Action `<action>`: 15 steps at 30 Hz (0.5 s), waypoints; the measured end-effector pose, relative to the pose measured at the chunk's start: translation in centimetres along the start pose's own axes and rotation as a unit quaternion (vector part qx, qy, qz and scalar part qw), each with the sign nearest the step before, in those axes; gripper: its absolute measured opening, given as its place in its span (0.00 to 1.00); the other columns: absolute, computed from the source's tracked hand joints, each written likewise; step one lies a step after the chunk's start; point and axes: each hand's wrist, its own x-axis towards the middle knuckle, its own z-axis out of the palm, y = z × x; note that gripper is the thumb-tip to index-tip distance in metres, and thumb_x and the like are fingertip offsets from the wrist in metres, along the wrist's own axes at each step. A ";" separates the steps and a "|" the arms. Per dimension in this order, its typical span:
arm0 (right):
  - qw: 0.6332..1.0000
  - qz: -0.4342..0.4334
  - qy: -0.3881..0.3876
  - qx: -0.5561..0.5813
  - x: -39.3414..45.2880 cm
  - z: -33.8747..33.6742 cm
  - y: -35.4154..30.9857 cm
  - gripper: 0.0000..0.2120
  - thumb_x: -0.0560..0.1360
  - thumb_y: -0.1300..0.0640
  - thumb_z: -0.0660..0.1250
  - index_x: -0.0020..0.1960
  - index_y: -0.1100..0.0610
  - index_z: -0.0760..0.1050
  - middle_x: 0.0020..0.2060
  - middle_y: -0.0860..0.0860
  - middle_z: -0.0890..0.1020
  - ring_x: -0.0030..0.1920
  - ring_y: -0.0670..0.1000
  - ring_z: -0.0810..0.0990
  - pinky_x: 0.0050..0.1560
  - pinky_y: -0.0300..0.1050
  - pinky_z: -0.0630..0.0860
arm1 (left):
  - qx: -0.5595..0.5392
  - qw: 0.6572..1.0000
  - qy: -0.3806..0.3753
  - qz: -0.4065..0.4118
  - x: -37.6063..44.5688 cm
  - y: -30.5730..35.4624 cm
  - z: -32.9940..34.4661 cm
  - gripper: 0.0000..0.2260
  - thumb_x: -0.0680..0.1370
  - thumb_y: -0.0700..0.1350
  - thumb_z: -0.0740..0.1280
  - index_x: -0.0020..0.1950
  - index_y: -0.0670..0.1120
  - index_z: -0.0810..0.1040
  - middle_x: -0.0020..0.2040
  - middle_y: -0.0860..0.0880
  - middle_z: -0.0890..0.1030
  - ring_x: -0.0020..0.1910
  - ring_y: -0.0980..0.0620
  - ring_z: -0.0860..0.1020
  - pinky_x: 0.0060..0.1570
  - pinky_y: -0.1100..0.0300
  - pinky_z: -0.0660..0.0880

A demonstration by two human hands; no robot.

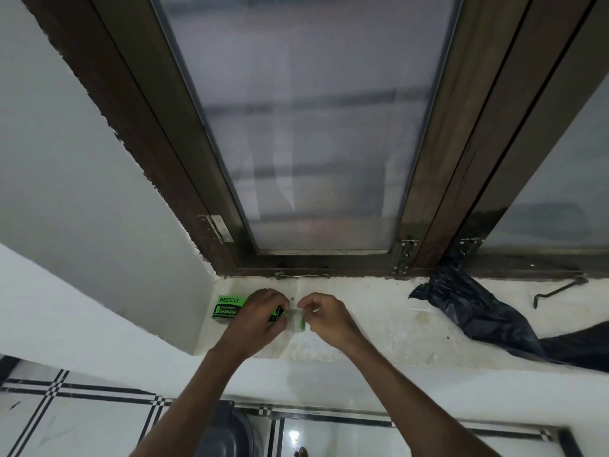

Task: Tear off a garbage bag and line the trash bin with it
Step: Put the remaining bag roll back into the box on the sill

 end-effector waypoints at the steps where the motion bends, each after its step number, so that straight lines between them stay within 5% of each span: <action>1: 1.000 0.003 0.001 0.018 0.0 0.1 0.0 0.12 0.76 0.63 0.65 0.54 0.53 0.83 0.46 0.44 0.82 0.50 0.48 0.81 0.53 0.45 0.81 | 0.001 1.000 0.002 0.002 0.1 -0.1 0.0 0.04 0.75 0.44 0.70 0.49 0.48 0.77 0.48 0.52 0.79 0.48 0.55 0.74 0.49 0.63 0.70; 6: 0.995 0.000 -0.020 0.096 -0.2 0.4 -0.3 0.16 0.68 0.73 0.67 0.51 0.60 0.83 0.41 0.45 0.83 0.47 0.49 0.82 0.50 0.42 0.80 | -0.026 0.999 -0.018 0.014 0.1 0.0 -0.4 0.05 0.75 0.48 0.64 0.47 0.48 0.75 0.49 0.53 0.78 0.50 0.53 0.72 0.49 0.59 0.71; 10: 0.982 0.030 -0.037 0.184 -0.1 0.7 -0.4 0.14 0.67 0.75 0.72 0.51 0.64 0.82 0.40 0.50 0.81 0.43 0.50 0.80 0.47 0.48 0.82 | -0.059 0.996 -0.060 -0.009 -0.4 -0.1 -1.2 0.05 0.73 0.42 0.67 0.48 0.48 0.75 0.54 0.53 0.77 0.56 0.53 0.72 0.55 0.55 0.73; 15: 0.968 0.031 -0.045 0.245 0.0 1.3 -1.1 0.15 0.69 0.75 0.72 0.50 0.60 0.80 0.42 0.54 0.79 0.41 0.48 0.80 0.44 0.46 0.82 | -0.106 0.980 -0.143 -0.086 -0.9 -0.1 -2.6 0.28 0.70 0.46 0.72 0.67 0.59 0.64 0.62 0.59 0.71 0.60 0.55 0.73 0.57 0.56 0.76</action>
